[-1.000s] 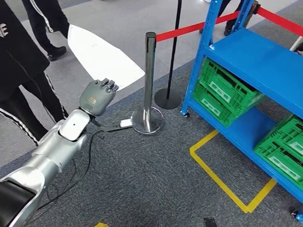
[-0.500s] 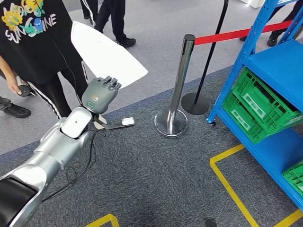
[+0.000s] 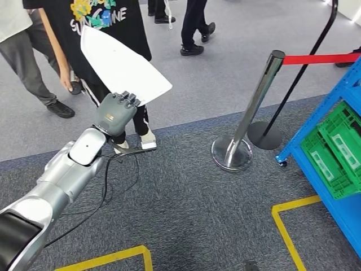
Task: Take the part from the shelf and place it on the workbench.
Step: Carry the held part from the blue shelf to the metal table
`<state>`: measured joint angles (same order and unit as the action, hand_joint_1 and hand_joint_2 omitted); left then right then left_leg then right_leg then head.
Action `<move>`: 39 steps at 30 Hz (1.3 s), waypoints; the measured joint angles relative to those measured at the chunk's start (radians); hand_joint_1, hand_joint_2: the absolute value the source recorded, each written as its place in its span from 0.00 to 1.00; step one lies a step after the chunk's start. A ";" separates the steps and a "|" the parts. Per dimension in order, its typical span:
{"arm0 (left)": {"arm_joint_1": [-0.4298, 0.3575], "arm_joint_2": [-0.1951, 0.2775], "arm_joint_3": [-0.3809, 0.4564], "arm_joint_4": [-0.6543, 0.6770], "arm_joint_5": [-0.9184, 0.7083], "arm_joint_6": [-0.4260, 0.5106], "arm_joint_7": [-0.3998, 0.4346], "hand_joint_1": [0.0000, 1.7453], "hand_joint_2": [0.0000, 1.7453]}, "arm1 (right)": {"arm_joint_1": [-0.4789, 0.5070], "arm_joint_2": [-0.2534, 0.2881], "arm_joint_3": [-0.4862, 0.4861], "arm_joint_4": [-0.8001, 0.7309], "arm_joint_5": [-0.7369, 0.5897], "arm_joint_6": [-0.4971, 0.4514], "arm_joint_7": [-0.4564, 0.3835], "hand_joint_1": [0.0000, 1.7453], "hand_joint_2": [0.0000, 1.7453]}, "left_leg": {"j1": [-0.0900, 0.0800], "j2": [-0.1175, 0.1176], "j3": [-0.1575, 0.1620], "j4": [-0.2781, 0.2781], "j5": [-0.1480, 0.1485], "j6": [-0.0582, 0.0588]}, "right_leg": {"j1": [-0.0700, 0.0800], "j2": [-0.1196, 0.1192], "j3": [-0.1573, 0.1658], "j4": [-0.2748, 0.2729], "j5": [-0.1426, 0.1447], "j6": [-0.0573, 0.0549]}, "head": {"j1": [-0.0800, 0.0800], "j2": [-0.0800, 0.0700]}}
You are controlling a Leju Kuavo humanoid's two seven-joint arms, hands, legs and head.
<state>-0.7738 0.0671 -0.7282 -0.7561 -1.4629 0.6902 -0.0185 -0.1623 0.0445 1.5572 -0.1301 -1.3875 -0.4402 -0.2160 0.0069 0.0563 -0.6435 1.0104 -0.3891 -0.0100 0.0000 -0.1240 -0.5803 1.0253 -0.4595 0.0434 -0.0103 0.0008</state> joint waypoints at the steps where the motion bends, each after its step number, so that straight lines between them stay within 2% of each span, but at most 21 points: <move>1: 0.000 0.004 0.001 0.000 0.001 0.000 0.000 1.00 1.00 | -0.001 0.001 0.000 0.000 0.001 0.000 0.002 0.00 0.00 | 0.001 -0.013 0.000 0.000 0.000 0.007 | -0.004 0.012 -0.002 0.009 -0.010 0.005 | 0.000 0.000; 4: -0.002 0.008 0.006 0.000 0.005 0.001 -0.002 1.00 1.00 | -0.002 0.003 0.000 0.000 0.003 -0.001 0.008 0.00 0.00 | 0.003 -0.053 0.001 -0.001 0.003 0.023 | -0.009 0.099 -0.065 0.152 -0.086 0.010 | 0.005 0.000; 6: 0.002 0.009 0.006 0.000 0.008 0.000 -0.006 1.00 1.00 | 0.001 0.003 0.000 0.000 0.004 -0.002 0.012 0.00 0.00 | -0.001 -0.084 0.002 -0.001 0.003 0.027 | -0.008 0.120 -0.135 0.281 -0.127 0.006 | 0.007 0.000; 7: 0.004 0.010 0.006 0.000 0.009 0.000 -0.009 1.00 1.00 | 0.002 0.004 0.000 0.000 0.004 -0.003 0.013 0.00 0.00 | -0.002 -0.100 0.002 -0.001 0.003 0.028 | -0.008 0.122 -0.153 0.303 -0.123 0.003 | 0.007 0.000; 9: 0.007 0.012 0.006 0.000 0.013 -0.001 -0.011 1.00 1.00 | 0.002 0.004 0.000 0.000 0.004 -0.004 0.013 0.00 0.00 | -0.002 -0.132 0.004 0.000 0.003 0.027 | -0.008 0.133 -0.129 0.225 -0.060 -0.004 | 0.007 0.000; 11: 0.006 0.013 0.007 0.000 0.015 -0.001 -0.012 1.00 1.00 | 0.001 0.004 0.000 0.000 0.004 -0.006 0.013 0.00 0.00 | 0.000 -0.160 0.005 0.002 0.003 0.023 | -0.012 0.176 -0.067 0.086 0.002 -0.008 | 0.007 0.000; 13: 0.006 0.014 0.007 0.000 0.015 0.000 -0.012 1.00 1.00 | -0.001 0.005 0.000 0.000 0.004 -0.006 0.014 0.00 0.00 | 0.003 -0.183 -0.001 0.001 0.008 0.012 | -0.014 0.205 -0.033 0.020 0.018 -0.008 | 0.006 0.000; 15: 0.010 0.021 0.008 0.000 0.016 0.000 -0.012 1.00 1.00 | -0.003 0.006 0.000 0.000 0.004 -0.007 0.014 0.00 0.00 | 0.009 -0.202 -0.007 -0.004 0.014 -0.003 | -0.010 0.191 -0.029 0.014 0.020 -0.014 | 0.006 0.000; 16: 0.012 0.025 0.008 0.000 0.016 0.000 -0.012 1.00 1.00 | -0.004 0.006 0.000 0.000 0.005 -0.008 0.014 0.00 0.00 | 0.009 -0.194 -0.011 -0.002 0.011 -0.008 | -0.010 0.181 -0.027 0.009 0.023 -0.021 | 0.005 0.000; 19: 0.011 0.029 0.010 0.000 0.018 0.001 -0.013 1.00 1.00 | -0.005 0.008 0.000 0.000 0.004 -0.011 0.012 0.00 0.00 | 0.001 -0.110 -0.061 0.103 -0.057 -0.016 | -0.008 0.145 -0.023 -0.004 0.031 -0.036 | -0.003 0.000; 21: 0.014 0.028 0.009 0.000 0.018 0.001 -0.013 1.00 1.00 | -0.001 0.008 0.000 0.000 0.004 -0.011 0.011 0.00 0.00 | 0.001 -0.080 -0.113 0.220 -0.108 -0.021 | -0.006 0.118 -0.023 -0.004 0.030 -0.039 | -0.005 0.000; 22: 0.017 0.027 0.009 0.000 0.018 0.001 -0.013 1.00 1.00 | 0.001 0.008 0.000 0.000 0.004 -0.011 0.011 0.00 0.00 | 0.001 -0.076 -0.125 0.249 -0.112 -0.022 | -0.005 0.104 -0.023 -0.004 0.029 -0.040 | -0.006 0.000; 24: 0.019 0.027 0.009 0.000 0.018 0.001 -0.013 1.00 1.00 | 0.002 0.009 0.000 0.000 0.003 -0.011 0.009 0.00 0.00 | 0.001 -0.066 -0.099 0.204 -0.071 -0.023 | -0.005 0.077 -0.023 -0.003 0.028 -0.038 | -0.006 0.000; 26: 0.015 0.026 0.010 0.000 0.018 0.002 -0.013 1.00 1.00 | 0.001 0.009 0.000 0.000 0.003 -0.012 0.007 0.00 0.00 | -0.005 -0.018 -0.031 0.082 -0.017 -0.021 | -0.002 0.052 -0.023 0.002 0.023 -0.032 | -0.006 0.000; 28: 0.009 0.023 0.010 0.000 0.018 0.005 -0.013 1.00 1.00 | 0.002 0.010 0.000 0.000 0.003 -0.013 0.006 0.00 0.00 | -0.013 0.022 0.006 0.007 -0.002 -0.009 | 0.006 0.029 -0.023 0.007 0.017 -0.024 | -0.005 0.000; 30: 0.011 0.025 0.012 0.000 0.019 0.007 -0.013 1.00 1.00 | 0.003 0.010 0.000 0.000 0.004 -0.016 0.005 0.00 0.00 | -0.017 0.008 0.006 -0.003 -0.006 0.005 | 0.010 0.003 -0.020 0.008 0.012 -0.016 | -0.004 0.000; 31: 0.014 0.026 0.013 0.000 0.020 0.008 -0.013 1.00 1.00 | 0.003 0.010 0.000 0.000 0.004 -0.017 0.005 0.00 0.00 | -0.015 -0.006 0.006 -0.004 -0.005 0.010 | 0.008 0.005 -0.019 0.011 0.007 -0.011 | -0.003 0.000; 33: 0.019 0.030 0.017 0.000 0.022 0.008 -0.013 1.00 1.00 | 0.002 0.010 0.000 0.000 0.005 -0.019 0.005 0.00 0.00 | -0.008 -0.031 0.008 -0.006 -0.002 0.020 | 0.002 0.053 -0.036 0.053 -0.023 0.000 | -0.001 0.000; 35: 0.020 0.031 0.020 -0.001 0.025 0.009 -0.014 1.00 1.00 | 0.006 0.010 0.000 0.000 0.005 -0.022 0.004 0.00 0.00 | -0.004 -0.056 0.009 -0.006 -0.001 0.026 | -0.001 0.109 -0.090 0.170 -0.081 0.005 | 0.002 0.000; 37: 0.025 0.031 0.021 -0.001 0.027 0.009 -0.016 1.00 1.00 | 0.012 0.011 0.000 0.000 0.004 -0.023 0.004 0.00 0.00 | -0.003 -0.085 0.009 -0.006 0.000 0.028 | -0.001 0.120 -0.150 0.287 -0.120 0.006 | 0.002 0.000; 39: 0.030 0.032 0.022 -0.001 0.027 0.009 -0.018 1.00 1.00 | 0.014 0.011 0.000 0.000 0.005 -0.024 0.004 0.00 0.00 | -0.002 -0.115 0.009 -0.006 0.001 0.027 | -0.002 0.123 -0.156 0.281 -0.093 0.003 | 0.002 0.000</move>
<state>-0.7435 0.0995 -0.7065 -0.7568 -1.4354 0.6989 -0.0369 -0.1484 0.0553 1.5572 -0.1304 -1.3829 -0.4645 -0.2121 0.0047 -0.0586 -0.6348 1.0045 -0.3877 0.0170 -0.0017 -0.0012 -0.7361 1.3059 -0.5521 0.0462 -0.0085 0.0008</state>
